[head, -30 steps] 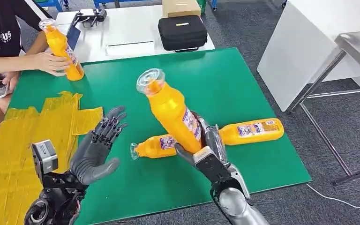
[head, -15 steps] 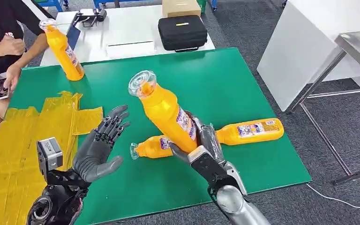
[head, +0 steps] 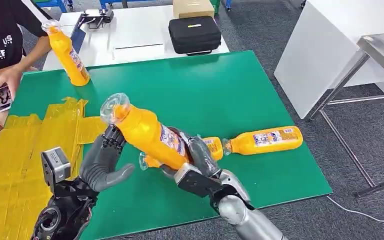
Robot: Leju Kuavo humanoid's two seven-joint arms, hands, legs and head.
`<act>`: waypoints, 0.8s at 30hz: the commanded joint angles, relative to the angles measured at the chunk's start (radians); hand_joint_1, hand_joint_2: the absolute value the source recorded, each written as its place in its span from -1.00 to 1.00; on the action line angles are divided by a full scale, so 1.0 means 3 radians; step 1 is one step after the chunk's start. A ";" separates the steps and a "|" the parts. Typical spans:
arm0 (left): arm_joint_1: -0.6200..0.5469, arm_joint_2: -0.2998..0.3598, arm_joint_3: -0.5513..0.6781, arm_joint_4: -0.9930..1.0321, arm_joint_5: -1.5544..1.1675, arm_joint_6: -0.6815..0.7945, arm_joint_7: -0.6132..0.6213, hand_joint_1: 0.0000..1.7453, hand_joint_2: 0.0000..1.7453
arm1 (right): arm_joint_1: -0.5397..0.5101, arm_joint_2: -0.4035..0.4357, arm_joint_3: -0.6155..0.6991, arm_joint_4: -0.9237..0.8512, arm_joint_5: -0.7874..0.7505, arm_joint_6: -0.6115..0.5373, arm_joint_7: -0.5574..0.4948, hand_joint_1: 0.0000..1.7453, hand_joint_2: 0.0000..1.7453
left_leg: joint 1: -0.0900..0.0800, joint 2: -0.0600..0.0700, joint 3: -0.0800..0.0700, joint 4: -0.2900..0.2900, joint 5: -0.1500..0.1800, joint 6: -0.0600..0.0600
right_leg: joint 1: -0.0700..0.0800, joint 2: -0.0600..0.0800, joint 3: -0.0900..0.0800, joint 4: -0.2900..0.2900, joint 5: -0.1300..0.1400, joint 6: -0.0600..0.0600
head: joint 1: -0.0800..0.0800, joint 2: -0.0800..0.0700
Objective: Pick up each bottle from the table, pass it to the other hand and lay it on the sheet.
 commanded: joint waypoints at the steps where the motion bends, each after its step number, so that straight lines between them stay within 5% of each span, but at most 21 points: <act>1: -0.0143 -0.0046 -0.0062 0.0213 0.0070 -0.0025 0.0001 -1.00 1.00 | -0.0364 0.0062 0.0456 0.0616 0.0079 0.0051 0.0022 1.00 1.00 | 0.0005 0.0004 0.0019 -0.0003 -0.0005 -0.0008 | 0.0004 0.0018 0.0020 -0.0007 -0.0003 -0.0010 | 0.0000 0.0000; 24: -0.0107 0.0043 -0.0183 0.0201 -0.0301 -0.0177 0.0027 -1.00 1.00 | -0.0399 0.0042 0.0667 0.0695 -0.0080 0.0243 0.0060 1.00 1.00 | 0.0002 0.0000 0.0009 -0.0003 -0.0002 -0.0004 | 0.0002 0.0008 0.0010 -0.0005 -0.0002 -0.0005 | 0.0000 0.0000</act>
